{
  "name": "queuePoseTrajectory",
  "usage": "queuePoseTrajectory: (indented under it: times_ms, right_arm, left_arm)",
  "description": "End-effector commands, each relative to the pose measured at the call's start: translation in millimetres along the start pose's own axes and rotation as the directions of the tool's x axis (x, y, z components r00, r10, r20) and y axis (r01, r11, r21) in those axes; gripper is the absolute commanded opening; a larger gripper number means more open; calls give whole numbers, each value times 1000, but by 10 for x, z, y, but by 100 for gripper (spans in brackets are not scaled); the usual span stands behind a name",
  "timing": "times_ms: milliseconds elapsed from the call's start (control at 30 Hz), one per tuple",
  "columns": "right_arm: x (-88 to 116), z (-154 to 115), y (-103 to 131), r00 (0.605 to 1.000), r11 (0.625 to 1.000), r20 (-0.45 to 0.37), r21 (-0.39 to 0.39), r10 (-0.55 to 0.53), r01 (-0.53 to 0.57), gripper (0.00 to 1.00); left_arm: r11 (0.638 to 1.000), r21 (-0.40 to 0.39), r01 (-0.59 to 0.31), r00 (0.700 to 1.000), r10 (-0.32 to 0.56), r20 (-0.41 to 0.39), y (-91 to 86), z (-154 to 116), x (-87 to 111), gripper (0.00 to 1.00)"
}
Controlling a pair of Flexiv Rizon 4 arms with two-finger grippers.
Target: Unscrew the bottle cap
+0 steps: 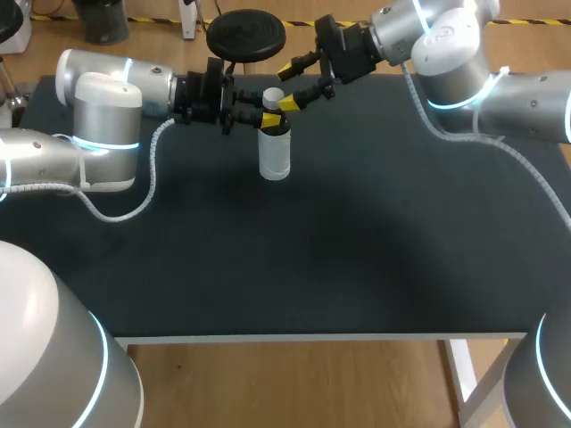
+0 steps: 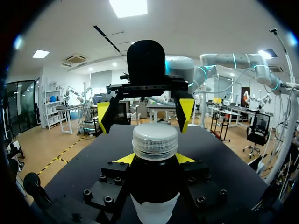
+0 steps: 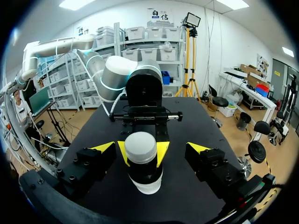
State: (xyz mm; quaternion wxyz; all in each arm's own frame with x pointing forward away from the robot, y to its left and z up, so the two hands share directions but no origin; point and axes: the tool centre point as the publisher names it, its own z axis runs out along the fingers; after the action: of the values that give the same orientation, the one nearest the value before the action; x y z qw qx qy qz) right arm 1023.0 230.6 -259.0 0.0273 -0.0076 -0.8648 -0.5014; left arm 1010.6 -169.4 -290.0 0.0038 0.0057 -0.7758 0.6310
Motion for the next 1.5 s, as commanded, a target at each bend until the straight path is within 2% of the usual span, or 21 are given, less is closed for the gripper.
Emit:
queuePoseTrajectory:
  times_ms: [33, 700, 733, 767, 800, 833, 867, 1200, 1500]
  right_arm:
    - [-38, 52, -1, 1000, 1000, -9, 5, 4, -4, 100]
    - [59, 137, 43, 1000, 1000, -31, -1, 0, 0, 100]
    - [57, 137, 36, 1000, 1000, -30, 1, -1, 1, 76]
    - [55, 137, 32, 1000, 1000, -30, 2, -1, 1, 44]
    - [52, 136, 29, 1000, 1000, -31, 3, -2, 2, 31]
    - [50, 135, 28, 1000, 1000, -30, 3, -4, 4, 13]
    - [47, 132, 27, 999, 1000, -31, 2, -7, 7, 0]
    - [27, 109, 20, 996, 999, -73, 7, -44, 45, 0]
    - [36, 91, 23, 960, 988, -237, -3, -151, 155, 0]
  left_arm:
    - [1000, -3, 1, 1000, -1, -1, -1, -5, 0, 0]
    - [1000, -3, 1, 1000, -1, -1, -1, -5, 0, 0]
    - [1000, -3, 1, 1000, -1, -1, -1, -5, 0, 0]
    - [1000, -3, 1, 1000, -1, -1, -1, -5, 0, 0]
    - [1000, -3, 1, 1000, -1, -1, -1, -5, 0, 0]
    - [1000, -3, 1, 1000, -1, -1, -1, -5, 0, 0]
    - [1000, -3, 1, 1000, -1, -1, -1, -5, 0, 0]
    - [1000, -3, 1, 1000, -1, -1, -1, -5, 0, 0]
    - [1000, -3, 1, 1000, -1, -1, -1, -5, 0, 0]
